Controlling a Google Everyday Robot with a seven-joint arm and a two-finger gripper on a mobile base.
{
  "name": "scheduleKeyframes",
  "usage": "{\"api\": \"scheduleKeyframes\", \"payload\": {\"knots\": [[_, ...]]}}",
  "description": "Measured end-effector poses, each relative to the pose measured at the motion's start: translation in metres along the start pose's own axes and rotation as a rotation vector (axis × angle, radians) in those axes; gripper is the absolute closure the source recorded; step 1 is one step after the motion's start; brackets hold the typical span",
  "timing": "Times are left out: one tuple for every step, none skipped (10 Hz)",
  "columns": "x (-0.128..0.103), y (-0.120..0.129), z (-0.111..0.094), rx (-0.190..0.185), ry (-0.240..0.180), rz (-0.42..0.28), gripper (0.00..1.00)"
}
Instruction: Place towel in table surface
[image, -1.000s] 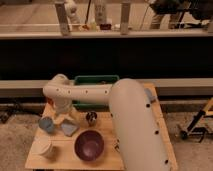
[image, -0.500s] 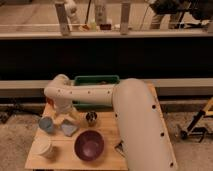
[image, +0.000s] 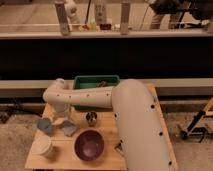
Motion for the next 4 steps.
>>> {"api": "scheduleKeyframes", "payload": {"knots": [[-0.002,0.001,0.007,-0.011,-0.011,0.009,0.2],[-0.004,0.002,0.012,-0.021,-0.021,0.017,0.21],[-0.007,0.002,0.015,-0.028,-0.03,0.023,0.27],[-0.008,0.005,0.017,-0.031,-0.036,0.035,0.42]]}}
